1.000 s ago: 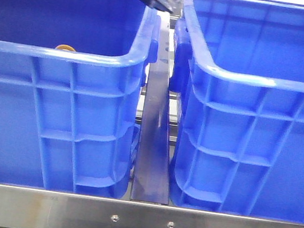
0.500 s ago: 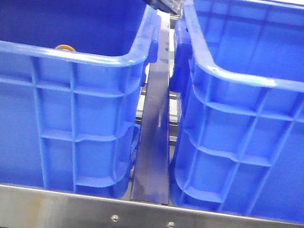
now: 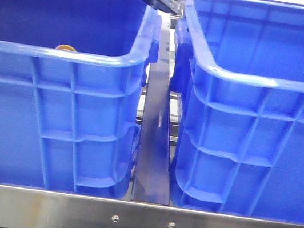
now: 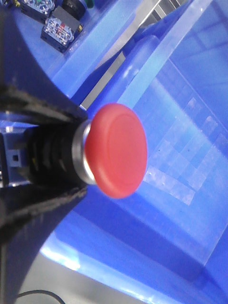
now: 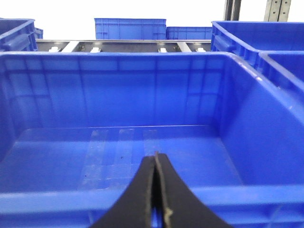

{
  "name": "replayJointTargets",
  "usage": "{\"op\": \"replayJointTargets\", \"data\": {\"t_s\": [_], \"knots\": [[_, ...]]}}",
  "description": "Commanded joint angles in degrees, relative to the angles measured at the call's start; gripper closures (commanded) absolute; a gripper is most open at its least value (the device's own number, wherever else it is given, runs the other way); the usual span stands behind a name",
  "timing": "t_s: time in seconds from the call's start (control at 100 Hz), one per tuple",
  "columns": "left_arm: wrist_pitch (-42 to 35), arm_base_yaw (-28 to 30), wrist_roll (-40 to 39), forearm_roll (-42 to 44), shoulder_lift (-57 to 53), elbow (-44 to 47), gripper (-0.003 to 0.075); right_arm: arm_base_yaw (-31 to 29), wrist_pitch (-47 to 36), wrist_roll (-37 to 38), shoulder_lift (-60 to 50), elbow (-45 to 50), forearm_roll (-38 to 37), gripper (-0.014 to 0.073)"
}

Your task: Pick red and yellow buttons and place in box

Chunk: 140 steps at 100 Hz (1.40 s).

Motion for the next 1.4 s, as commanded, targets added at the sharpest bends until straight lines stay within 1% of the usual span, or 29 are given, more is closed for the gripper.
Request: {"op": "replayJointTargets", "data": {"t_s": [0.0, 0.11, 0.36, 0.46, 0.51, 0.58, 0.62, 0.63, 0.65, 0.66, 0.67, 0.7, 0.72, 0.73, 0.77, 0.79, 0.9, 0.95, 0.99, 1.12, 1.23, 1.3, 1.39], "knots": [[-3.99, -0.51, -0.19, -0.77, -1.91, -1.78, 0.066, -0.21, 4.32, 0.0, 1.07, -6.5, -0.58, 0.0611], [-3.99, -0.51, -0.19, -0.77, -1.91, -1.78, 0.066, -0.21, 10.21, 0.0, 4.93, -11.48, -0.58, 0.0611], [-3.99, -0.51, -0.19, -0.77, -1.91, -1.78, 0.066, -0.21, 16.99, 0.0, 18.31, -20.65, -0.58, 0.0611], [-3.99, -0.51, -0.19, -0.77, -1.91, -1.78, 0.066, -0.21, 20.55, 0.0, 24.11, -24.69, -0.54, 0.0596], [-3.99, -0.51, -0.19, -0.77, -1.91, -1.78, 0.066, -0.21, 22.84, 0.0, 27.12, -26.65, -0.54, 0.0562], [-3.99, -0.51, -0.19, -0.77, -1.91, -1.78, 0.066, -0.21, 25.96, 0.0, 31.18, -29.44, 0.0, 0.0449], [-3.99, -0.51, -0.19, -0.77, -1.91, -1.78, 0.066, -0.21, 27.07, 0.0, 33.36, -30.74, 0.0, 0.0346], [-3.99, -0.51, -0.19, -0.77, -1.91, -1.78, 0.066, -0.21, 27.42, 0.0, 33.69, -31.23, 0.45, 0.0307], [-3.99, -0.51, -0.19, -0.77, -1.91, -1.78, 0.066, -0.21, 27.89, 0.0, 34.68, -31.92, 0.89, 0.0265], [-3.99, -0.51, -0.19, -0.77, -1.91, -1.78, 0.066, -0.21, 28.02, 0.0, 35.29, -32.13, 1.11, 0.0223], [-3.99, -0.51, -0.19, -0.77, -1.91, -1.78, 0.066, -0.21, 28.21, 0.0, 35.59, -32.58, 1.6, 0.0202], [-3.99, -0.51, -0.19, -0.77, -1.91, -1.78, 0.066, -0.21, 28.47, 0.0, 36.74, -33.4, 2.68, 0.0099], [-3.99, -0.51, -0.19, -0.77, -1.91, -1.78, 0.066, -0.21, 28.62, 0.0, 37.54, -33.99, 3.63, 0.0062], [-3.99, -0.51, -0.19, -0.77, -1.91, -1.78, 0.066, -0.21, 28.67, 0.0, 38.06, -34.18, 3.99, 0.0027], [-3.99, -0.51, -0.19, -0.77, -1.91, -1.78, 0.066, -0.21, 28.74, 0.0, 39.27, -35.34, 6.38, -0.0057], [-3.99, -0.51, -0.19, -0.77, -1.91, -1.78, 0.066, -0.16, 28.99, -0.09, 39.94, -35.95, 7.8, -0.0076], [-3.99, -0.51, -0.19, -0.77, -1.91, -1.78, 0.066, -0.09, 31.75, -1.91, 43.25, -39.05, 17.17, -0.0034], [-3.99, -0.51, -0.19, -0.77, -1.91, -1.78, 0.066, -0.09, 33.89, -4.21, 44.5, -40.76, 23.51, -0.0029], [-3.99, -0.51, -0.19, -0.77, -1.91, -1.78, 0.066, -0.09, 35.13, -7.19, 45.58, -41.74, 27.91, -0.0029], [-3.99, -0.51, -0.19, -0.77, -1.91, -1.78, 0.066, -0.09, 41.07, -18.35, 49.33, -45.04, 46.35, -0.0029], [-3.99, -0.51, -0.19, -0.77, -1.91, -1.78, 0.066, -0.09, 46.54, -23.96, 52.92, -47.29, 59.96, -0.0029], [-3.99, -0.51, -0.19, -0.77, -1.91, -1.78, 0.066, 0.27, 49.21, -26.69, 55.14, -48.69, 65.93, -0.0029], [-3.99, -0.51, -0.19, -0.77, -1.91, -1.78, 0.066, 2.34, 49.52, -27.15, 57.73, -50.51, 70.09, -0.0029]]}}
